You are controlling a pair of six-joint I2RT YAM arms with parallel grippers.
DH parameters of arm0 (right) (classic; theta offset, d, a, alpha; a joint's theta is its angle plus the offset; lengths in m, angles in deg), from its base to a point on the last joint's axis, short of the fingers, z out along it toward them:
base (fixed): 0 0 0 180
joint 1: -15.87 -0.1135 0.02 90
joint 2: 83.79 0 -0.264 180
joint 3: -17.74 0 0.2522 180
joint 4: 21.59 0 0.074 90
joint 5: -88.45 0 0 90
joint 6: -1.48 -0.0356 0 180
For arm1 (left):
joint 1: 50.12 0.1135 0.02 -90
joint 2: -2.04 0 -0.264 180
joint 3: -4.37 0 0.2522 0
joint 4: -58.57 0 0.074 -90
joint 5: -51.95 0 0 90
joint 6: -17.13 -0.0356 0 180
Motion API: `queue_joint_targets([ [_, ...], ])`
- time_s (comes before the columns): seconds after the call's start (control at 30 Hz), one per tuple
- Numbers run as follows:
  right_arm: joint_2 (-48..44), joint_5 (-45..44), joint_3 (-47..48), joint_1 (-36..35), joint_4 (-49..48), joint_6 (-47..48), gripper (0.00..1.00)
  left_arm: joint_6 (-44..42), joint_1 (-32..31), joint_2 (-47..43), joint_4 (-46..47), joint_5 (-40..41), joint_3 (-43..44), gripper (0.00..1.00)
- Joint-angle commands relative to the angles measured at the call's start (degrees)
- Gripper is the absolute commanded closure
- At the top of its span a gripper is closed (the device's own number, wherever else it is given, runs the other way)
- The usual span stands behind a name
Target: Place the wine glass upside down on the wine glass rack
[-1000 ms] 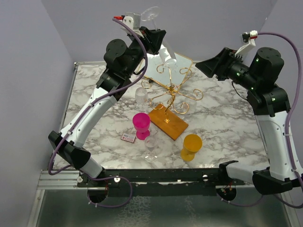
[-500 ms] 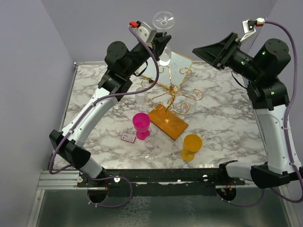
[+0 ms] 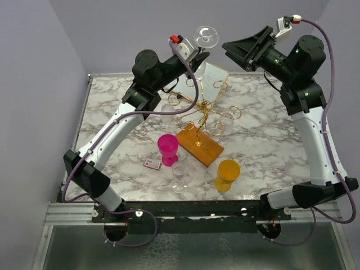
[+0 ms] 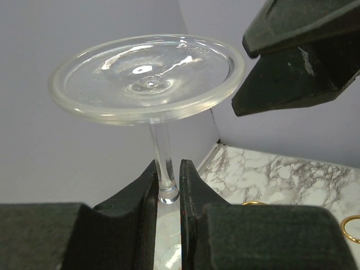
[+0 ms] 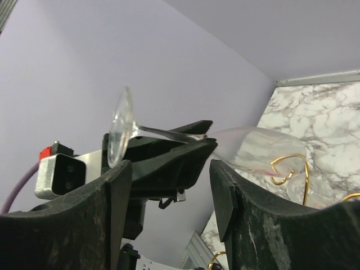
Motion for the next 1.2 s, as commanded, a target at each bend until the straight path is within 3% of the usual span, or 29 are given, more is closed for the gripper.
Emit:
queue_joint_targets([
  [0.0,1.1,1.6,2.3,-1.0,-7.3,-3.3,0.43,-2.8,-0.1,0.5,2.8,-0.6,-0.2,1.0],
  [0.2,2.0,2.1,1.6,-1.4,-11.4,-4.7,0.44,-4.2,-0.1,2.1,2.5,-1.4,0.8,1.0],
  [0.4,6.9,0.4,8.8,-2.2,-0.4,-2.1,0.53,-5.4,-0.1,3.0,2.9,-2.8,1.3,1.0],
  [0.53,7.3,-1.3,8.5,-2.6,1.5,-0.8,0.59,-5.7,-0.1,3.6,3.0,-4.2,2.0,1.0],
  [0.67,7.7,-0.3,8.5,-2.7,0.8,-1.5,0.71,-5.7,-0.2,4.3,3.6,-5.1,2.4,1.0],
  [0.83,6.3,-1.4,6.9,-2.7,-0.7,-2.2,0.95,-6.3,-0.3,4.8,3.8,-4.9,3.1,1.0],
  [0.93,5.1,-2.4,5.8,-2.7,-2.6,-2.5,0.99,-5.9,-0.3,4.6,4.1,-4.0,3.8,0.84],
  [1.0,4.3,-3.2,4.8,-2.7,-4.3,-2.6,0.99,-5.3,-0.3,4.2,4.5,-2.9,3.7,0.58],
  [1.07,3.2,-4.4,3.4,-2.7,-6.5,-2.6,0.99,-4.5,-0.3,3.3,5.3,-1.7,3.1,0.39],
  [1.17,2.6,-7.3,3.2,-2.7,-7.3,-1.4,0.99,-3.5,-0.3,1.4,6.4,-0.8,0.9,0.27],
])
